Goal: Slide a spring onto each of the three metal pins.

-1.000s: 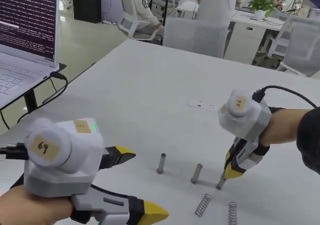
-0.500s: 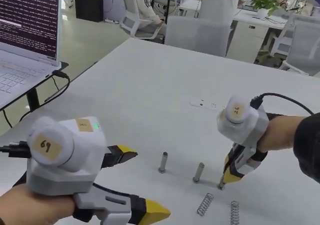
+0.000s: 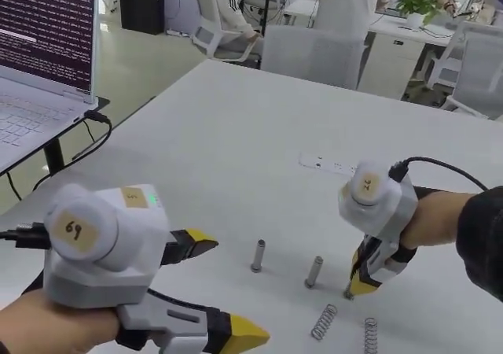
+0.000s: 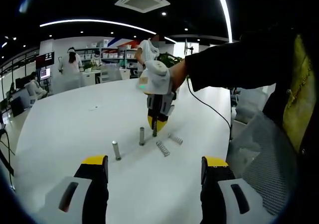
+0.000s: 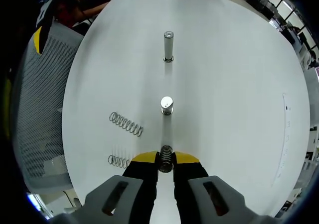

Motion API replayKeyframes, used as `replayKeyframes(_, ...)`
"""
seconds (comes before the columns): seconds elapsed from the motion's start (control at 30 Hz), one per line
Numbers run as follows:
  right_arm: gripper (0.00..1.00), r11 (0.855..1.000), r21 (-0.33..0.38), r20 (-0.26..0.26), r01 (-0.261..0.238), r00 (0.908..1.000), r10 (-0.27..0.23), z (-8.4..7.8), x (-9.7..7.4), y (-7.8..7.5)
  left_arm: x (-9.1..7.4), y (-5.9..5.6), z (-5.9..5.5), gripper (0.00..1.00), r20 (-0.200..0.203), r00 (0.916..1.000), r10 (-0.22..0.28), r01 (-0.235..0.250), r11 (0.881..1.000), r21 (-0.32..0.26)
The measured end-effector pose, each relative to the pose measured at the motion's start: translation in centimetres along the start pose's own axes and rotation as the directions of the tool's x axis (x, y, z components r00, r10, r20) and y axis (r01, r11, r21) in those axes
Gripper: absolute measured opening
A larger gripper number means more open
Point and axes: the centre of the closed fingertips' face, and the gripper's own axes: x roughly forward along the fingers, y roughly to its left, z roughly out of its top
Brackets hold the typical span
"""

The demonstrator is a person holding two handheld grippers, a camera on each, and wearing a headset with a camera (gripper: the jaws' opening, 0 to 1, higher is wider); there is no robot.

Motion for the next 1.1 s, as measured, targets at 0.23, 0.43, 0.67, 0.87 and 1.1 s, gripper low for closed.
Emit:
replayKeyframes(0.23, 0.09, 1.000, 0.000, 0.001, 0.000, 1.0000, 0.000, 0.10, 0.08, 0.05, 0.00, -0.04, -0.08, 0.73, 0.000, 1.0000, -0.002, 0.002, 1.000, -0.002)
replayKeyframes(0.43, 0.09, 1.000, 0.007, 0.004, 0.001, 1.0000, -0.001, 0.14, 0.09, 0.08, -0.04, -0.03, -0.05, 0.73, 0.000, 1.0000, -0.001, 0.001, 1.000, -0.002)
replayKeyframes(0.67, 0.15, 1.000, 0.010, 0.010, 0.005, 0.9999, -0.005, 0.19, 0.29, 0.10, -0.11, -0.03, -0.11, 0.73, -0.002, 1.0000, -0.002, 0.002, 1.000, -0.002)
replayKeyframes(0.87, 0.20, 1.000, 0.024, 0.029, 0.002, 0.9996, -0.002, 0.41, 0.02, 0.14, -0.06, -0.08, -0.13, 0.72, -0.004, 1.0000, -0.003, 0.003, 1.000, 0.000)
replayKeyframes(1.1, 0.25, 1.000, 0.028, 0.046, 0.012, 0.9989, -0.013, 0.61, -0.52, 0.23, -0.10, -0.10, -0.01, 0.72, -0.003, 1.0000, -0.003, 0.003, 1.000, 0.001)
